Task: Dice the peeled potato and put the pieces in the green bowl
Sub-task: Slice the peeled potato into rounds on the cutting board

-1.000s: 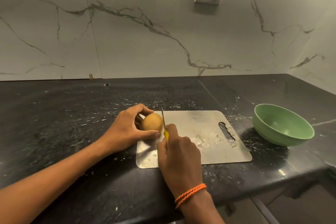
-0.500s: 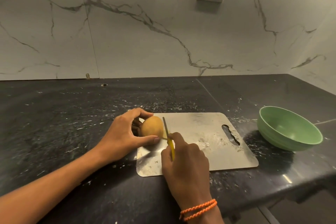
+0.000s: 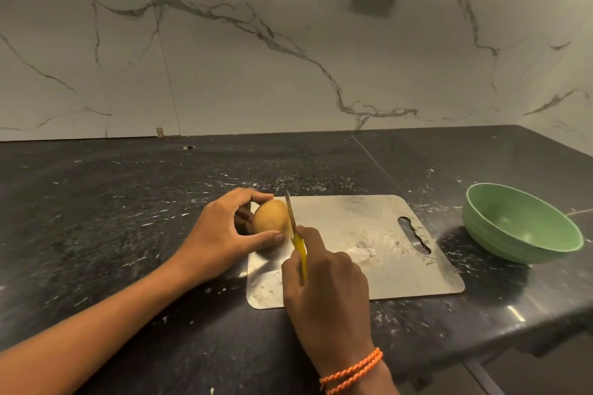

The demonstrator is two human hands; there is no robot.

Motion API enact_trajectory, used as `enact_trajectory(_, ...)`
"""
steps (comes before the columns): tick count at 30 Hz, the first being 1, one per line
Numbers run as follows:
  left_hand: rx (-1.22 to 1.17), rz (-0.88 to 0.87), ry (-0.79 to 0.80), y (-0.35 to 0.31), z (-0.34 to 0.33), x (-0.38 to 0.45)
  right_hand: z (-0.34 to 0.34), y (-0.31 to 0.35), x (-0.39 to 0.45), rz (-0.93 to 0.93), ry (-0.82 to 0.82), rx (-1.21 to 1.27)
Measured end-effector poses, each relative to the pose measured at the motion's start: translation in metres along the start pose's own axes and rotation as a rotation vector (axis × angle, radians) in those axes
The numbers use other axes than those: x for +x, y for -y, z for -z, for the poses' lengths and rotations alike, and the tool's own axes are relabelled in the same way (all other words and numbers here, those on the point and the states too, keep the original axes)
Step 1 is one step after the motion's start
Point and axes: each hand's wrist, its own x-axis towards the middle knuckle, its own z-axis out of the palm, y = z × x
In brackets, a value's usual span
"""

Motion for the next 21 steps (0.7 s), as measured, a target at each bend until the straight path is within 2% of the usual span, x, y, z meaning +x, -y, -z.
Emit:
enact_trajectory(8,-0.009,0.006,0.005,0.0002,-0.0005,0.0012,-0.0037,0.0077,0.0031,0.028,0.087,-0.081)
enact_trajectory(12,-0.01,0.009,-0.011,0.0007,-0.0001,-0.0003,-0.0007,0.0048,0.0035,-0.016,0.156,0.011)
enact_trajectory(16,-0.009,-0.002,-0.019,0.0021,-0.0006,-0.0013,-0.0003,0.0068,0.0034,-0.06,0.07,0.017)
enact_trajectory(21,-0.03,0.011,-0.017,0.002,0.0005,-0.001,-0.0048,0.0087,0.0007,-0.006,-0.054,0.018)
